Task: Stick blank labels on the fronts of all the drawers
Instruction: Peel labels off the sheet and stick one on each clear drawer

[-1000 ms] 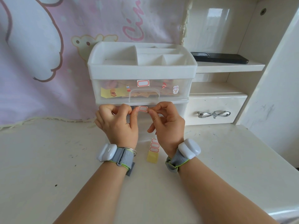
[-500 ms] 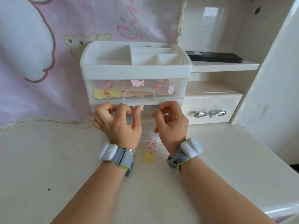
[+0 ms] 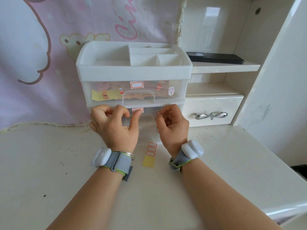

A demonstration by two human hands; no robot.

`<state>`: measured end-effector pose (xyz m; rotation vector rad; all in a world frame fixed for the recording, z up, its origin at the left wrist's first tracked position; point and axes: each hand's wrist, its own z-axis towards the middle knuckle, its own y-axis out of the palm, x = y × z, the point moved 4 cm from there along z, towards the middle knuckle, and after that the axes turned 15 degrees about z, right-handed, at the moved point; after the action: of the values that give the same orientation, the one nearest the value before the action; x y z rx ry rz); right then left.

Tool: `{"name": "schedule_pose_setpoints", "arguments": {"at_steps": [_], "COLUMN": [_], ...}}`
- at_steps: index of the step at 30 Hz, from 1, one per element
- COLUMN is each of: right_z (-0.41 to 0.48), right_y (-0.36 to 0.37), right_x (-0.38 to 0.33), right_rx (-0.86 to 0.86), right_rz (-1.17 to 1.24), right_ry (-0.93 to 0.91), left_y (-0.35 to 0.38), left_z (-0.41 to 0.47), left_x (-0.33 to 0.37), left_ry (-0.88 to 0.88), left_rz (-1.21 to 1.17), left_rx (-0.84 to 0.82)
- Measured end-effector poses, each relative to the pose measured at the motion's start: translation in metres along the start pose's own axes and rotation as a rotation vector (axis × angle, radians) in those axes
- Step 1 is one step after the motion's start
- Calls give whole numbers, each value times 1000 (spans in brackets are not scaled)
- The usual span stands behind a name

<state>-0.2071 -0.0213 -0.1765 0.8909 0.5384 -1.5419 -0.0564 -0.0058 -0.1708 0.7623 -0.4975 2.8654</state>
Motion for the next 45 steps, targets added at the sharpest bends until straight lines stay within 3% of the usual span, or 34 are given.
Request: {"name": "schedule_pose_setpoints", "arguments": {"at_steps": [7,15,19,27,35,39,45], "right_z": [6,2,-13,-16,-1,1,-12], "right_y": [-3,-4,3,4,0,-5,-11], "right_x": [-1,2,15,19,6,2,14], "right_rx": [-125,-932,-1111,-1147,-993,-1020,-1168], "right_rz": [-25,-454,-556,-673,-440,-399,-664], "right_ry": [48,315,467,415,397,411,497], "left_y": [-1,-3,-4,-6,-12,-11,-12], "left_z": [0,-1,-1,1,9,11,10], "left_x": [-4,-6,-6,-6,-5,-6,-6], "left_ry": [25,21,34,54,104,87,88], "left_rz": [10,-19,-10,-17,-131,-144,-122], "left_rx": [-19,-36,-41,-50,-31,-59,-67]}}
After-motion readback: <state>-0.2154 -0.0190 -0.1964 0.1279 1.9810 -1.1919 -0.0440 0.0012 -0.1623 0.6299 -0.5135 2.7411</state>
